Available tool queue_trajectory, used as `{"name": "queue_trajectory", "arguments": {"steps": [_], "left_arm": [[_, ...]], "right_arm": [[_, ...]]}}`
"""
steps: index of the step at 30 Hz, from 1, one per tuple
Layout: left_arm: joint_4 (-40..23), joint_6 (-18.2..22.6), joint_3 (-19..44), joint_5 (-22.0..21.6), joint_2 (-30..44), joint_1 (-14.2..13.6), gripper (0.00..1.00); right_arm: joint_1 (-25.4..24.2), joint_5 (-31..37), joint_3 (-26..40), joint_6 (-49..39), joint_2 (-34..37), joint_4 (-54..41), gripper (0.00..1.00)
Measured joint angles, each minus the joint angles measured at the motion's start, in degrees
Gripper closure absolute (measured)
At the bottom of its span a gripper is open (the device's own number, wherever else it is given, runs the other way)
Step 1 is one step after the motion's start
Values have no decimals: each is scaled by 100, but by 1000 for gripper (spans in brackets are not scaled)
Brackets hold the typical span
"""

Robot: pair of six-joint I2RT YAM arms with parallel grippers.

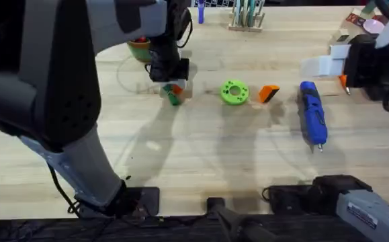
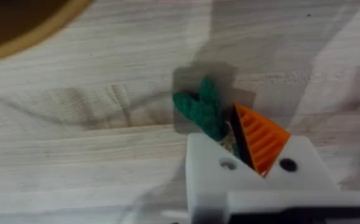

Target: Pick up the gripper from the table and insert it into the empty holder that is missing its gripper. Then pick up a screw, insert it into the mounting hole, and use the screwdriver to tighten it. Finally, clean up the table by picking up the vegetable and placing it into the bucket.

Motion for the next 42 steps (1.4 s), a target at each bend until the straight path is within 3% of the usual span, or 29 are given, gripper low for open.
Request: {"name": "queue_trajectory", "arguments": {"steps": [7,19,31,32,35,36,37,42], "left_arm": [[-66,-92,0,-1,-257,0,995],[-691,-151,2,-49,-2430,0,995],[-960,-151,2,-195,-2938,0,995],[-958,-141,2,-199,-2938,0,937],[-949,-151,2,-211,-2938,0,486],[-942,-151,2,-215,-2936,0,322],[-938,-181,2,-219,-2938,0,25],[-941,-190,2,-294,-3060,0,15]], "right_arm": [[0,0,0,-1,0,-1,8],[0,0,0,0,0,0,8],[0,0,0,-2,0,0,8],[0,0,0,-2,0,-2,8],[0,0,0,0,0,-38,8],[0,0,0,-1,0,-87,8],[0,0,0,-1,0,-202,7],[0,0,2,0,0,-468,7]]}}
